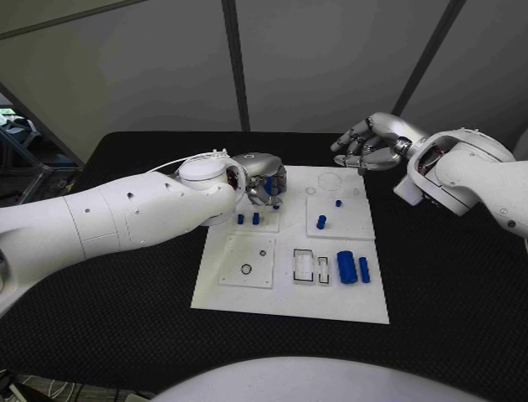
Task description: Assemble the parts on the task board
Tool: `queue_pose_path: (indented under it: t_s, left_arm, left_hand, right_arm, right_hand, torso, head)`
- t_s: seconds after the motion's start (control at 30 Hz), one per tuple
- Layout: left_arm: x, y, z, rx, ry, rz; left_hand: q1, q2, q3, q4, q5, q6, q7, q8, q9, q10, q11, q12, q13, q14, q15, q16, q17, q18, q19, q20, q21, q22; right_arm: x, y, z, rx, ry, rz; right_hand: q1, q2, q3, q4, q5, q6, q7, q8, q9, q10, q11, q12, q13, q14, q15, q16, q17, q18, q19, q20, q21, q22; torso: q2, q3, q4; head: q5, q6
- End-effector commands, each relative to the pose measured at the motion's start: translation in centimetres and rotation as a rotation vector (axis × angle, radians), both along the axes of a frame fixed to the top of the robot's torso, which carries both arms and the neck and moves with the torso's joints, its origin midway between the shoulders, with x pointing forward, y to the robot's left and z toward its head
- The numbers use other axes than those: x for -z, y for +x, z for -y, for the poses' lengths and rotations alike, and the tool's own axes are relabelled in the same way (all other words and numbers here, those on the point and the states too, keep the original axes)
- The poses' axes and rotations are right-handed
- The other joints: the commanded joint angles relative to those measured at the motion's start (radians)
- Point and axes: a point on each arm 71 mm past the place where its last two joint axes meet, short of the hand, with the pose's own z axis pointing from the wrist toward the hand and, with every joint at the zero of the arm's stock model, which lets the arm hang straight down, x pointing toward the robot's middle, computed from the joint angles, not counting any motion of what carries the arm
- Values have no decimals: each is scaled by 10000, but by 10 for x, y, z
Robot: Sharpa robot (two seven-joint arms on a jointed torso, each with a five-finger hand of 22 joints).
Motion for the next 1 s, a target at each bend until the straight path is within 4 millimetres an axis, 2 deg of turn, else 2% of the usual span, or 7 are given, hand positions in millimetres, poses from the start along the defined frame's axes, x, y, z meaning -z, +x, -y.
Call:
queue_pose_path:
  t_s: [0.03, 0.37, 1.0]
  left_arm:
    - [2, 0, 2, 184, 468, -174]
    - [5, -1, 3, 173, 688, -404]
    - [10, 0, 3, 131, 787, -556]
  left_hand:
    - [67, 1, 30, -42, 2, 119, -17, -67, -25, 158, -2, -78, -63, 122, -11, 100, 80, -1003, 122, -16, 107, 71]
    - [6, 25, 48, -45, 1, 310, -44, -160, -69, 400, -46, -164, -196, 240, -50, 229, 203, -1044, 248, -60, 284, 206]
    - [161, 134, 239, -197, 19, 517, -66, -313, -124, 671, -88, -314, -363, 287, -87, 275, 164, -1077, 335, -103, 409, 319]
  right_arm:
    - [-2, 0, -1, -45, 27, 91]
    - [-1, 0, -2, -73, 8, 48]
    - [-1, 0, -3, -97, 6, 39]
  right_hand:
    - [3, -93, 68, -9, 66, -20, 41, 48, 5, 76, -3, -67, -9, 46, -14, -29, 9, 52, 65, -3, -53, -9]
    - [4, -95, 82, -12, 69, -12, 38, 54, 7, 95, -6, -75, -30, 60, -17, -17, 33, 52, 79, -5, -63, -16]
    - [5, -95, 118, -21, 79, 24, 30, 79, 14, 138, -14, -92, -81, 86, -24, -30, 49, 53, 114, -12, -87, -32]
  torso:
    - [1, -3, 14]
    - [-12, -12, 33]
    - [-2, -10, 21]
  head:
    - [-33, -24]
    - [0, -89]
    - [-39, -96]
